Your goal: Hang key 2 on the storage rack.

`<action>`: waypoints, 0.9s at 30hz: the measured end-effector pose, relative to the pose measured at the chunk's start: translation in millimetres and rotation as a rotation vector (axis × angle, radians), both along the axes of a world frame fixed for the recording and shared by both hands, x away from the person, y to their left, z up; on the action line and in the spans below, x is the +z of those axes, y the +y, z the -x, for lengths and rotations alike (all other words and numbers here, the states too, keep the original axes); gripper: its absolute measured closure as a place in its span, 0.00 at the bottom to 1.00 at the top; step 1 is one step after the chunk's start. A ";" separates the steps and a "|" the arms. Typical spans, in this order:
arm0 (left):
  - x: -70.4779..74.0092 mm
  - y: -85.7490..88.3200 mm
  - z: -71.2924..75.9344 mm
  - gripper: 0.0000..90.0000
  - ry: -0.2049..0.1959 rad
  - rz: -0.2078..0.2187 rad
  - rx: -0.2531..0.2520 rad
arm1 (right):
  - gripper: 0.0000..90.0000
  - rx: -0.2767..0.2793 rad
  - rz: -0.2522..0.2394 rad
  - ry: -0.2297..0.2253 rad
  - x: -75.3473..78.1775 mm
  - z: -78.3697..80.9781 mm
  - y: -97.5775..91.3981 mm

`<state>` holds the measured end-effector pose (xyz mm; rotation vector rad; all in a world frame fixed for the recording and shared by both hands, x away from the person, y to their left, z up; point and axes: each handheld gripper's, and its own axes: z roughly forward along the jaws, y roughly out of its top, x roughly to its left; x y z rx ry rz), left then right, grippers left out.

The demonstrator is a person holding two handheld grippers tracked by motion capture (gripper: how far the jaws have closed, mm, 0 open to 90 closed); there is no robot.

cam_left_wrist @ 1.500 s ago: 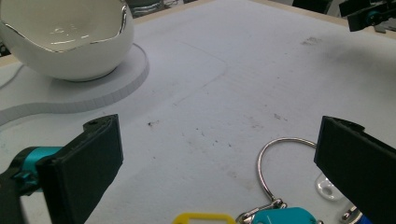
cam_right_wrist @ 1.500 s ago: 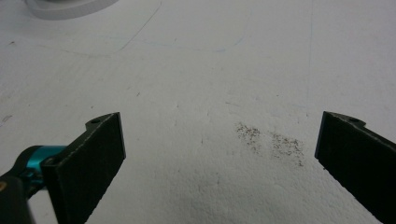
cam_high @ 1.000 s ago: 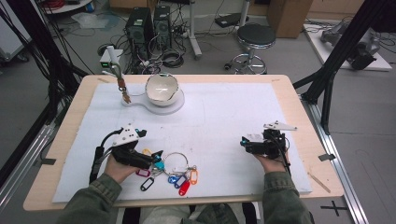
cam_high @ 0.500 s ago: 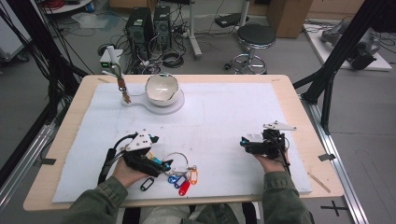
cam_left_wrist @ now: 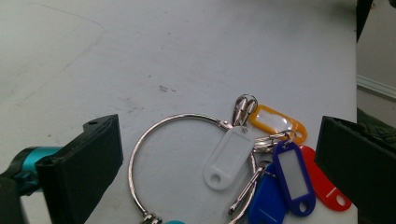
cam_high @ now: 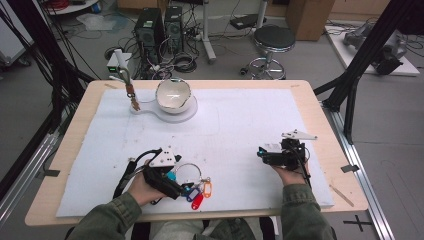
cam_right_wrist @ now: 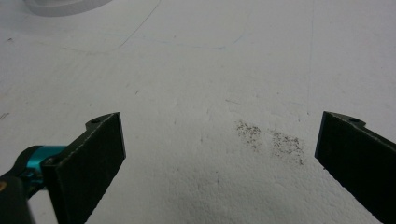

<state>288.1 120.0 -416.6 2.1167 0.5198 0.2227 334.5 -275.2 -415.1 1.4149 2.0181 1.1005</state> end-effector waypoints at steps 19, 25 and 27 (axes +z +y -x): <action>-7.4 -18.2 7.5 0.02 0.065 -0.064 -0.087 | 0.01 0.005 0.005 0.002 -0.7 -0.2 0.8; -9.8 -21.0 6.7 0.02 0.109 -0.091 -0.101 | 0.01 0.004 0.005 0.002 -0.7 -0.3 0.8; -11.2 -21.6 6.1 0.04 0.117 -0.108 -0.111 | 0.01 0.003 0.004 0.002 -0.6 -0.2 1.0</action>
